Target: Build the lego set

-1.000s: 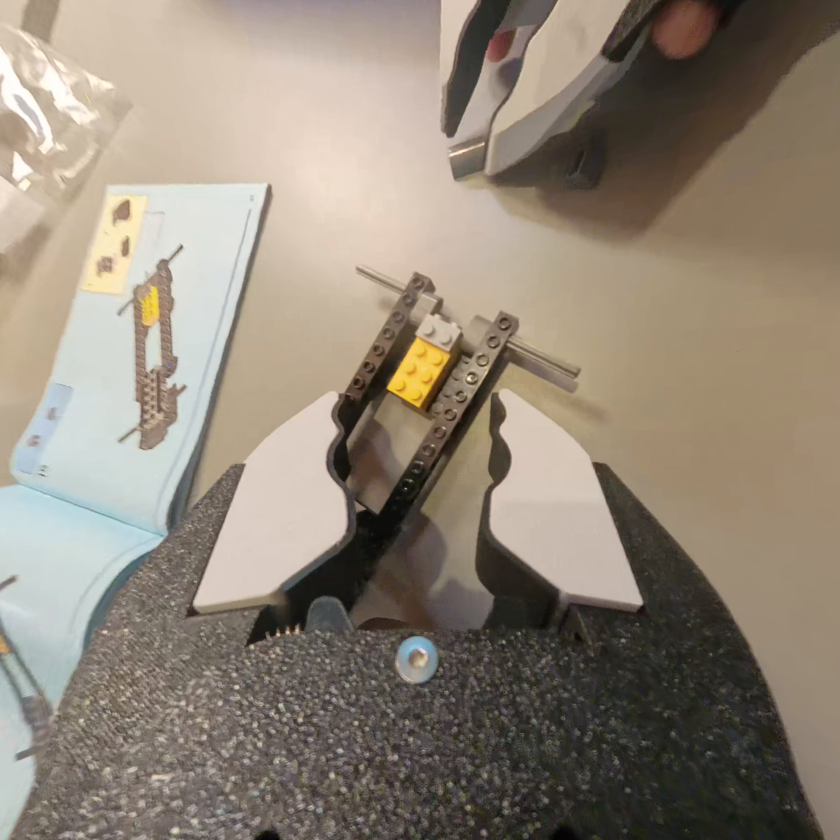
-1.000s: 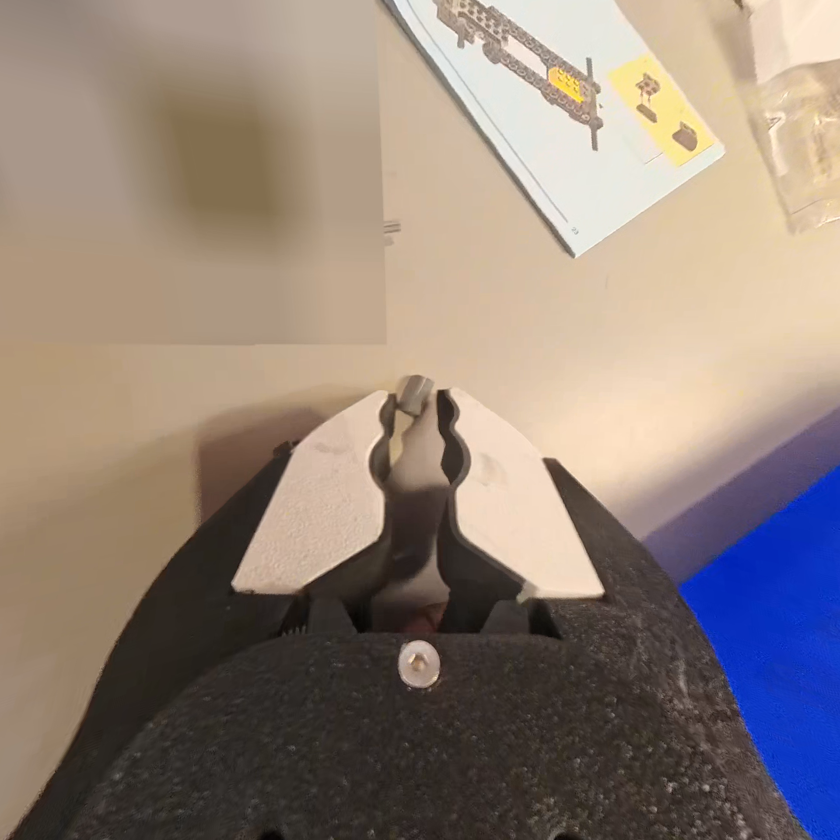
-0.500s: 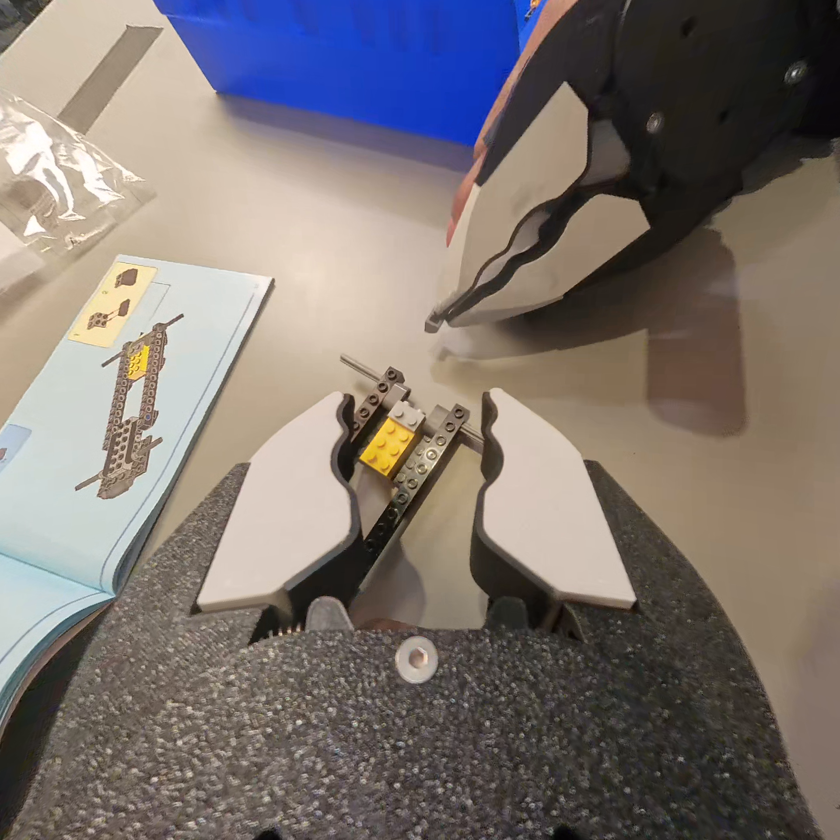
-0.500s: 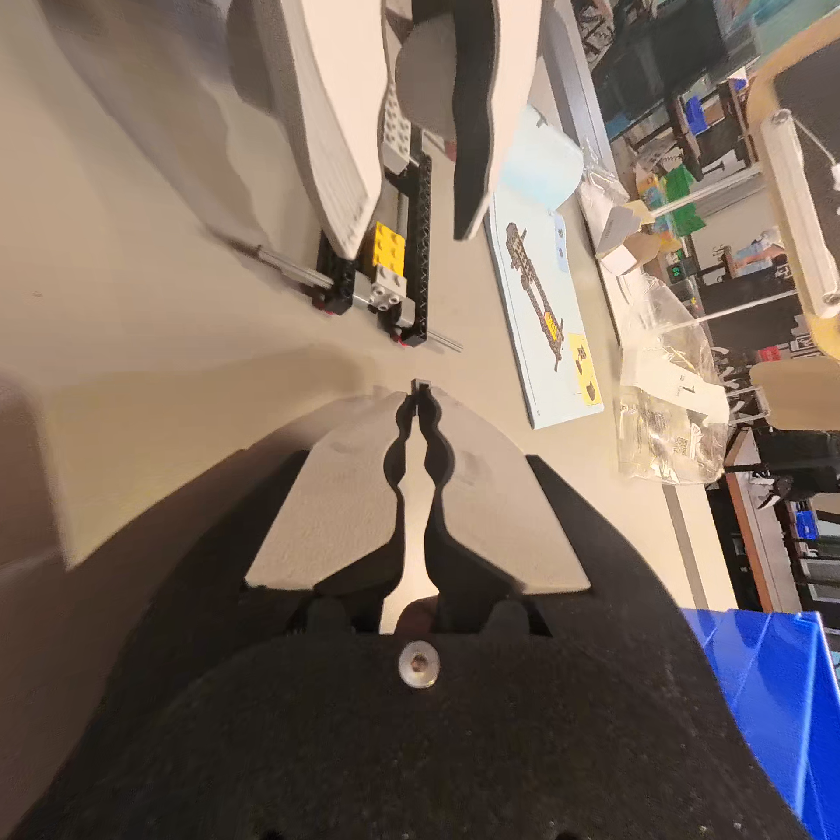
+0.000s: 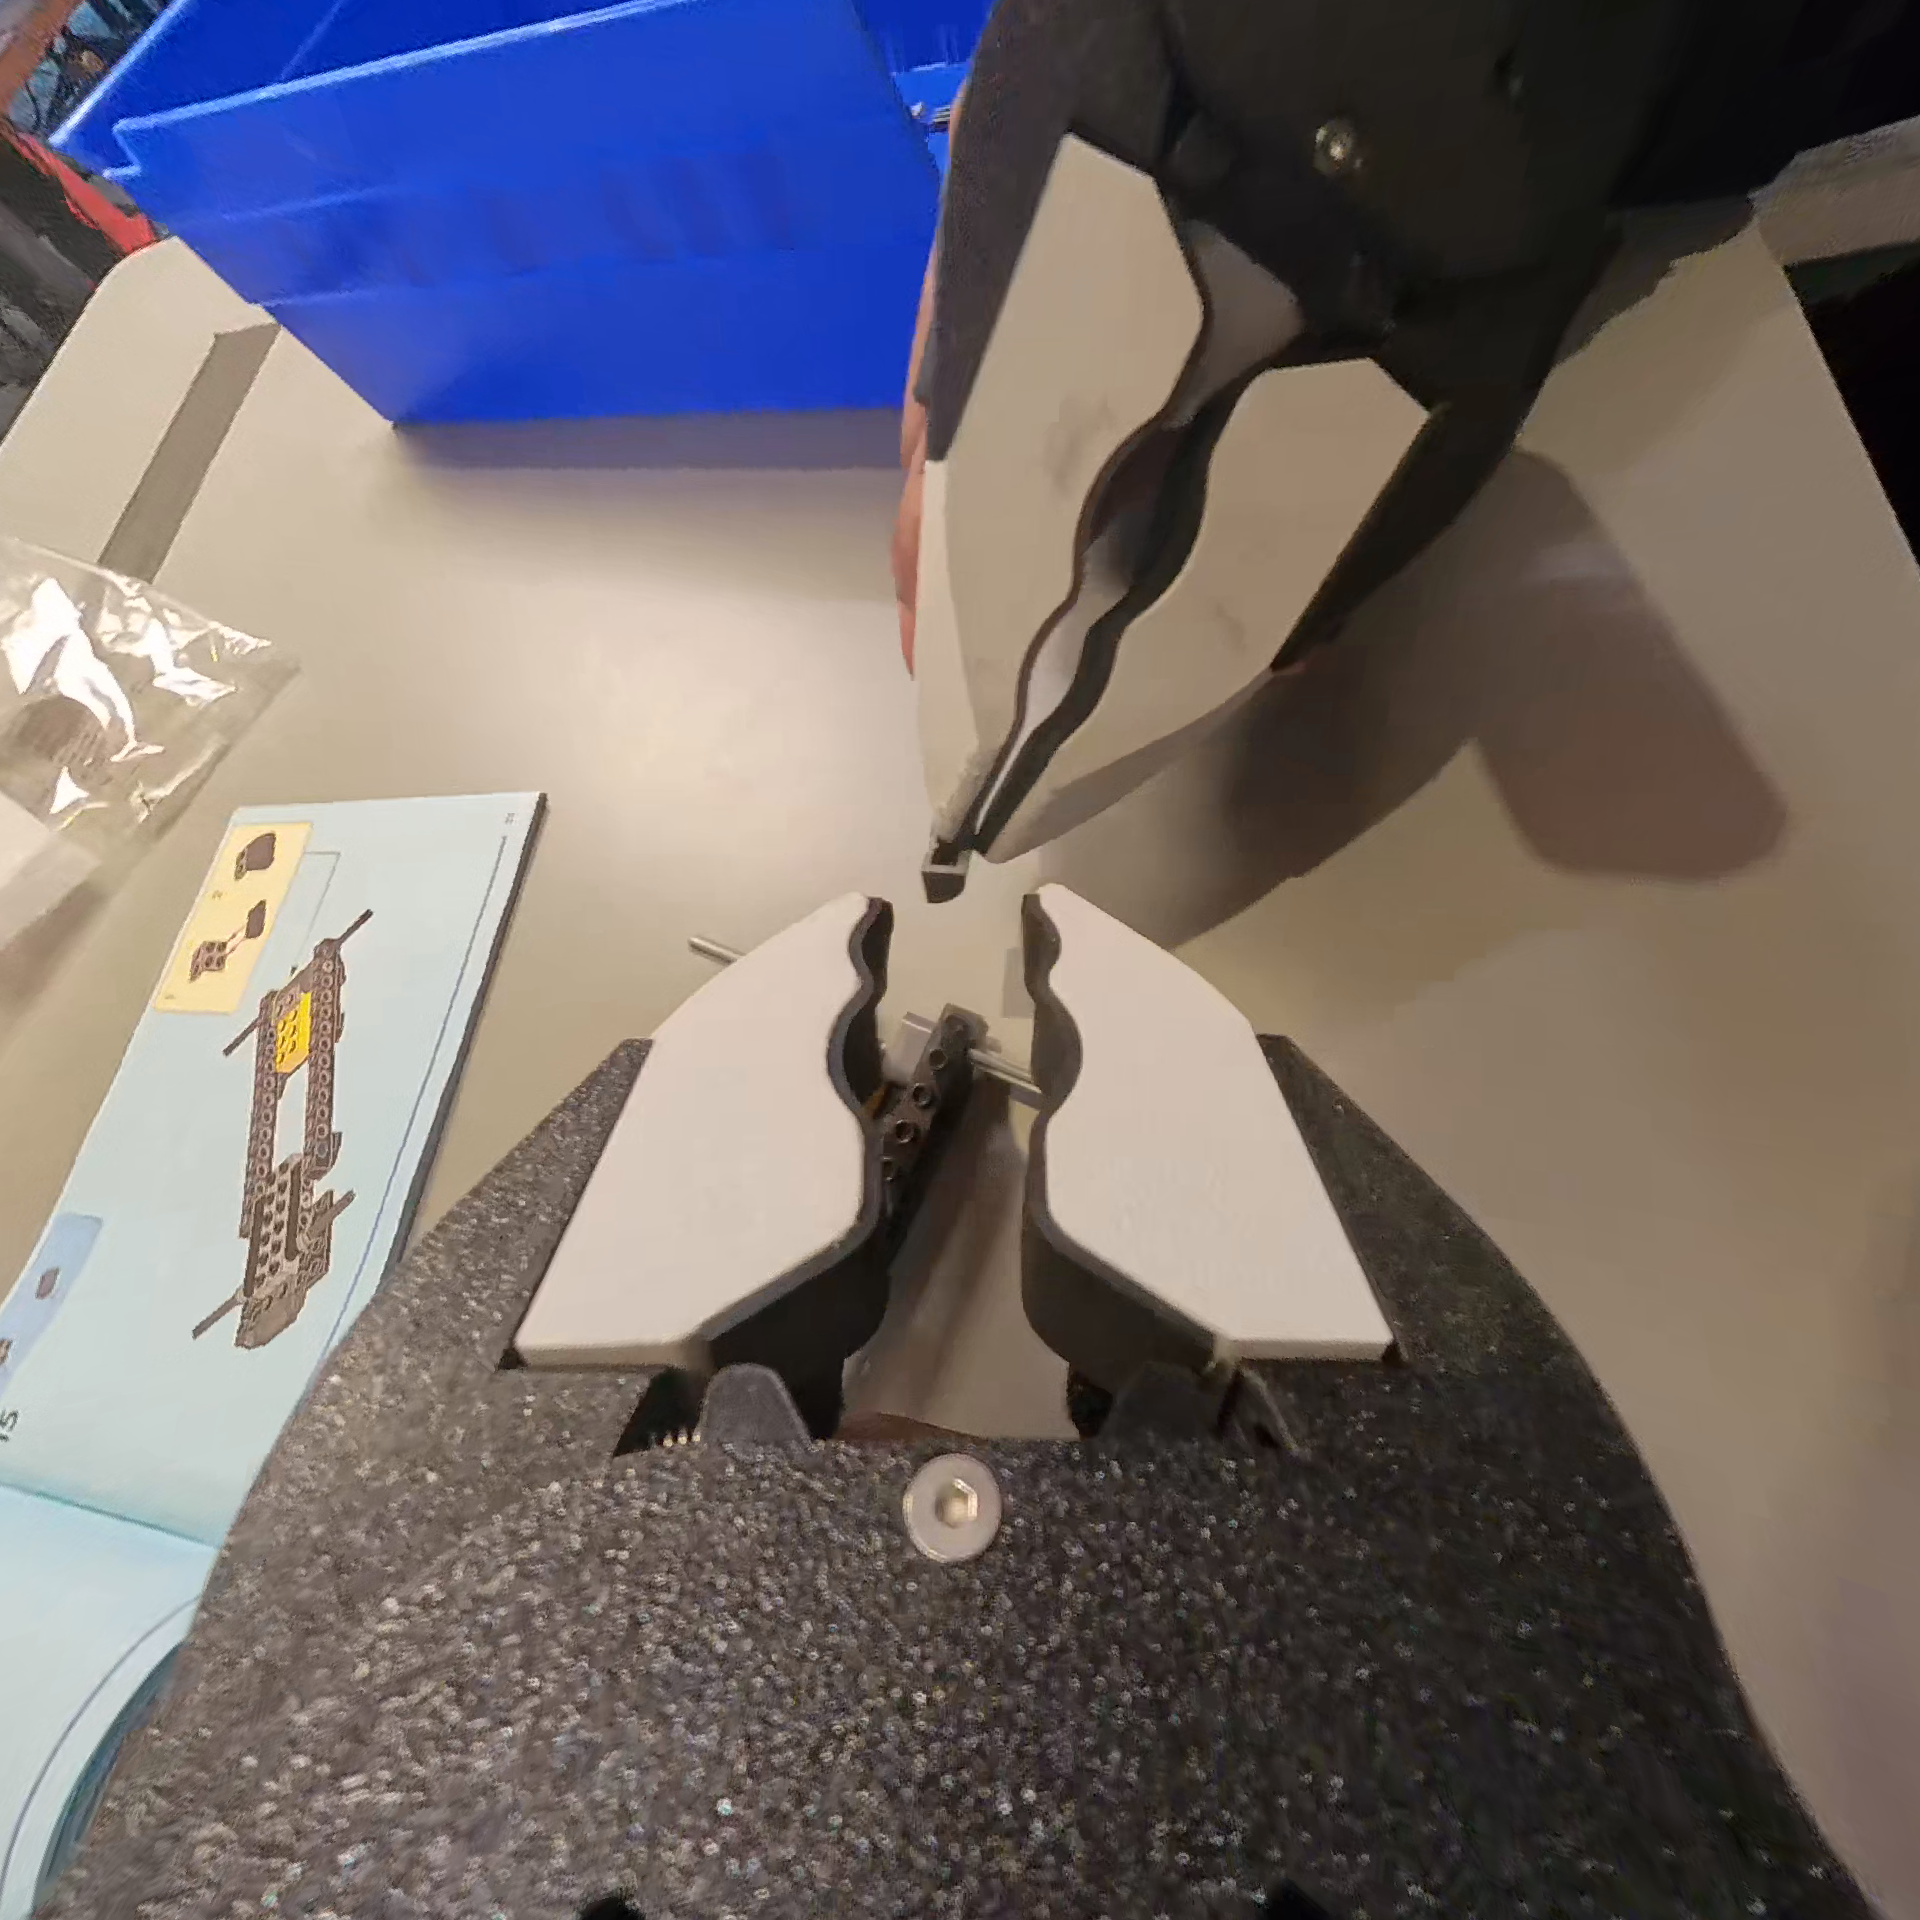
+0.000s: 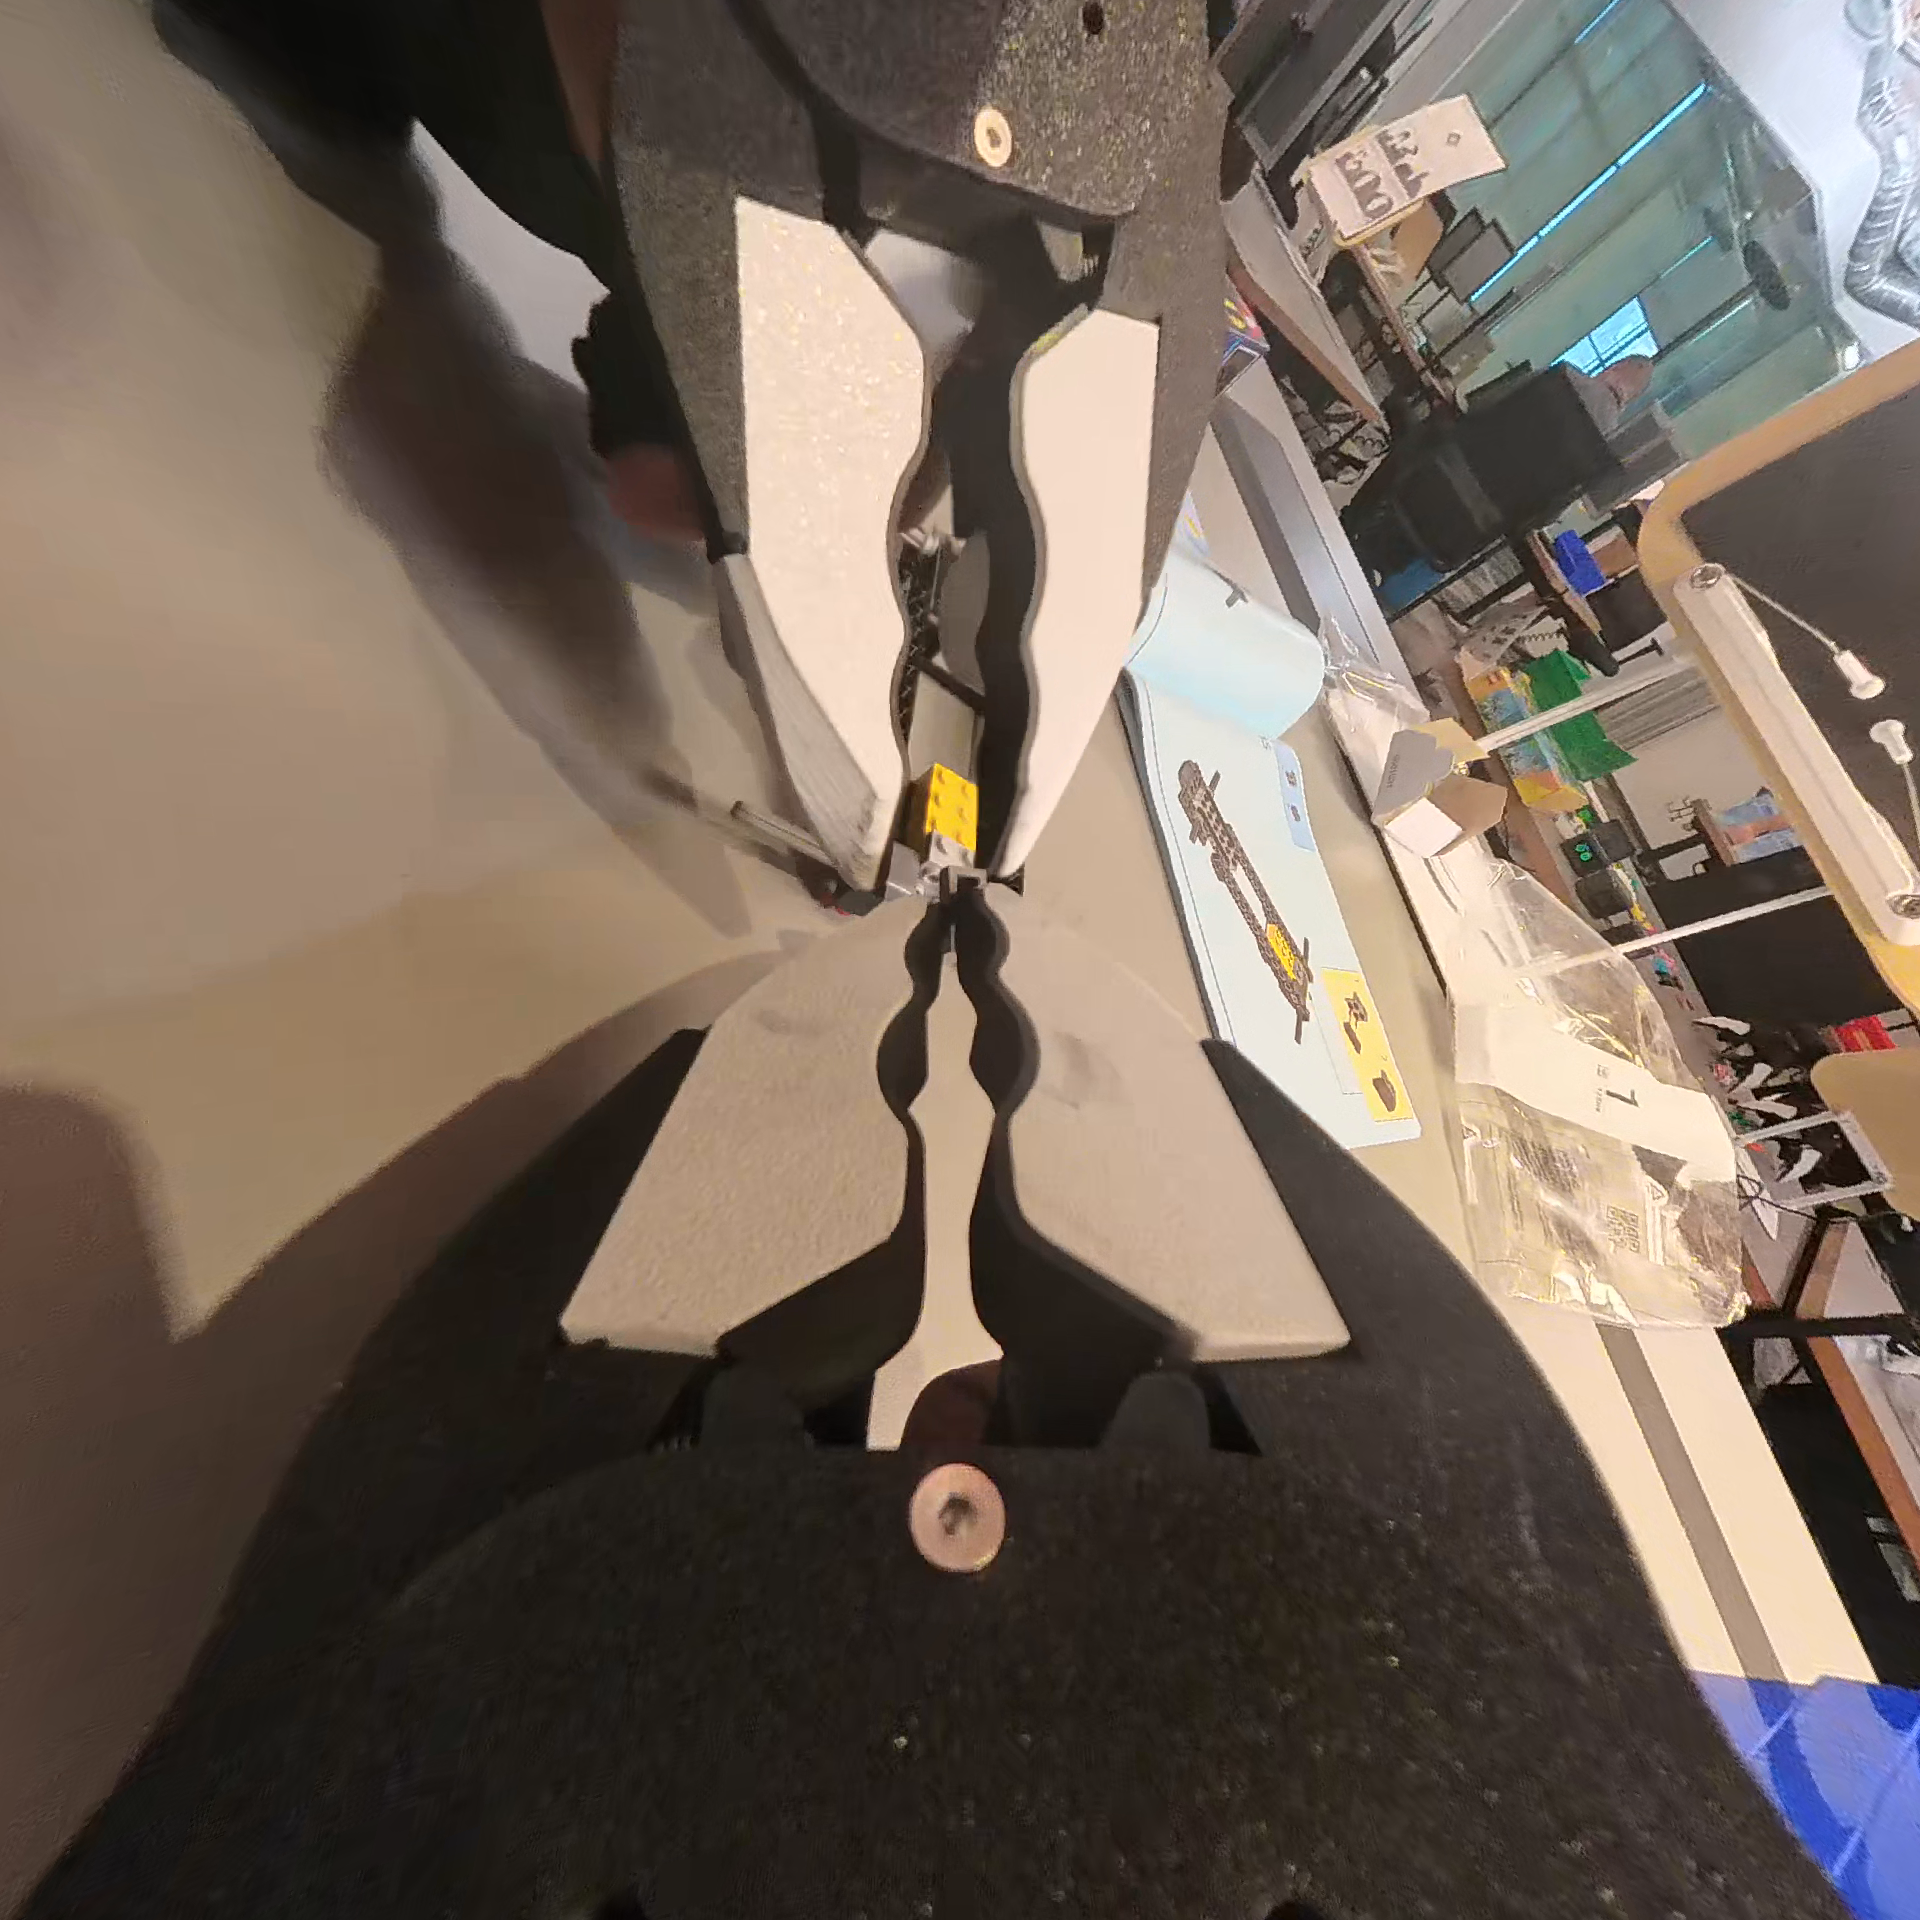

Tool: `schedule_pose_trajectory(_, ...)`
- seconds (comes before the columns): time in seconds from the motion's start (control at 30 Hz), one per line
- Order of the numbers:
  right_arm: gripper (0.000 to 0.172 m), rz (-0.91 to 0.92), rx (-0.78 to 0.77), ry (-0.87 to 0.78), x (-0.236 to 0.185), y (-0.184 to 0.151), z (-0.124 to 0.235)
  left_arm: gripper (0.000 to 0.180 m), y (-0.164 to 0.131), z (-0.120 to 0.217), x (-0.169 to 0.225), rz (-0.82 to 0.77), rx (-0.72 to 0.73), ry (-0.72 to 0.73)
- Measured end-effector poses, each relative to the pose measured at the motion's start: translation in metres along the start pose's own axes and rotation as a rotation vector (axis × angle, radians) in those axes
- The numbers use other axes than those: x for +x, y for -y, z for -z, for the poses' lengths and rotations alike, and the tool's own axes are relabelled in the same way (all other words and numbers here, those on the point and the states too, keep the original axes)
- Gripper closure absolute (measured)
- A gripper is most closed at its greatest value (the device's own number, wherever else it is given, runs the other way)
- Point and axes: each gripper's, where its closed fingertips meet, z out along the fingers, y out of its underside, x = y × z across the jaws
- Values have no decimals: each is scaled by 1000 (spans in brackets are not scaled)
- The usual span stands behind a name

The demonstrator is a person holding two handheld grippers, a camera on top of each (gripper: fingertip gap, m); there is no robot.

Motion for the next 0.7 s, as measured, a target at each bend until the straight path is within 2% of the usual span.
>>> schedule_pose_trajectory(0.17, 170, 17, 19, 7, -3, 2, 0, 173, 1, -3, 1, -89, 7, 27)
schedule_pose_trajectory(0.3, 167, 8, 17, 8, -3, 1, 0, 173, 1, -5, -1, -168, 8, 61)
schedule_pose_trajectory(0.47, 153, -47, -21, 30, -1, -6, 3, 173, -3, -4, -8, -297, -21, 129)
schedule_pose_trajectory(0.57, 153, -70, -20, 31, 3, -6, 4, 173, 0, -2, -6, -392, 8, 138)
schedule_pose_trajectory(0.7, 156, -24, -20, 35, -1, -5, 3, 173, 8, -2, -5, -393, 69, 135)
